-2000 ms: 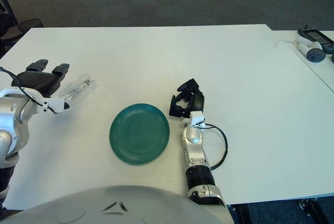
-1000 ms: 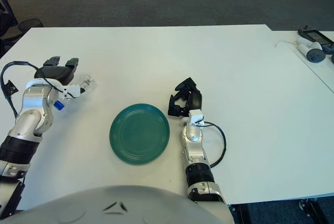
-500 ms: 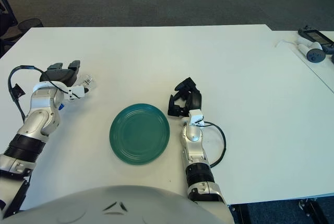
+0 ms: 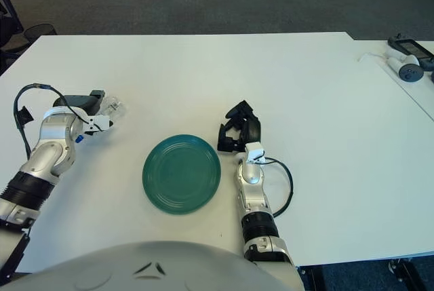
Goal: Put the bottle into the plate.
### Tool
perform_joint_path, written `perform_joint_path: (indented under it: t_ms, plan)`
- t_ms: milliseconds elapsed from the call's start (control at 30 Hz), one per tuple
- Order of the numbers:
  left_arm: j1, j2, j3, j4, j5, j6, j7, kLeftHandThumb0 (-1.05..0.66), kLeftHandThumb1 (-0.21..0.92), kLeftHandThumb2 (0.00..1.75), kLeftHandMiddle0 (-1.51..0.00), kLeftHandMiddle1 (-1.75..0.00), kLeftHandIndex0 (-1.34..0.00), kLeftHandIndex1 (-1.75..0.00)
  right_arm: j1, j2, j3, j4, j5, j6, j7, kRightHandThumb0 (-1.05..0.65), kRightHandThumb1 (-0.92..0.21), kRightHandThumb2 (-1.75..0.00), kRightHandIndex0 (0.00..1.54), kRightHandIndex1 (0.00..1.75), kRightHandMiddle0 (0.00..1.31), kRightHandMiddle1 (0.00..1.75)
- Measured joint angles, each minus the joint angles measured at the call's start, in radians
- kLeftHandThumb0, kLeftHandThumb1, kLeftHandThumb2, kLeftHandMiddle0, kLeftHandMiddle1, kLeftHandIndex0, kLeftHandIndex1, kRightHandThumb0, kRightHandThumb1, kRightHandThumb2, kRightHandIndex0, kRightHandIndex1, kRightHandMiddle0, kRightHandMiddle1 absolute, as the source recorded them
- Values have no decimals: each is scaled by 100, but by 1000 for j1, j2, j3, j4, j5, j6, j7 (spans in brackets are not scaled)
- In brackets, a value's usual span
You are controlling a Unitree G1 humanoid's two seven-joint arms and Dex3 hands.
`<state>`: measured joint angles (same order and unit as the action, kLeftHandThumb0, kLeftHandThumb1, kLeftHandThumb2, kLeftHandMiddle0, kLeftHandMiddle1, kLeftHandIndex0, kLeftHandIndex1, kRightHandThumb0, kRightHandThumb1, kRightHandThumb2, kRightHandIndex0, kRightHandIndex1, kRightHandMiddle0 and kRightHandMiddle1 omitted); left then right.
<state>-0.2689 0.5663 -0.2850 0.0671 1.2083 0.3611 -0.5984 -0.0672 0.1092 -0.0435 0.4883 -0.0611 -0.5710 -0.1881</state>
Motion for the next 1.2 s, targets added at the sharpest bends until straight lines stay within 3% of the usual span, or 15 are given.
perform_joint_path:
  t_ms: [133, 300, 500, 800, 1200]
  plan:
    - [-7, 9, -11, 1, -4, 0, -32, -105, 92, 84, -63, -76, 0, -73, 0, 0, 0, 0, -1, 2, -6, 0, -7, -159, 80, 170, 57, 175]
    - [-23, 11, -42, 20, 3, 10, -69, -105, 92, 84, -63, -84, -7, -113, 0, -1, -1, -1, -4, 3, -26, 0, -7, -159, 80, 170, 58, 175]
    - [-67, 36, -98, 38, 54, 13, -160, -101, 92, 73, -62, -88, -18, -133, 0, -2, -1, -1, -4, 4, -30, 0, -6, -159, 81, 169, 58, 175]
    - [-42, 48, -131, 66, 97, 31, -138, -90, 92, 43, -70, -93, -35, -150, -1, -1, 0, -1, -3, 6, -24, 0, -6, -159, 82, 168, 58, 175]
    - [-105, 39, -153, 256, 88, 50, -31, -82, 92, 25, -74, -97, -36, -159, -1, 0, -6, 2, 2, 9, 0, 0, -6, -159, 82, 168, 58, 175]
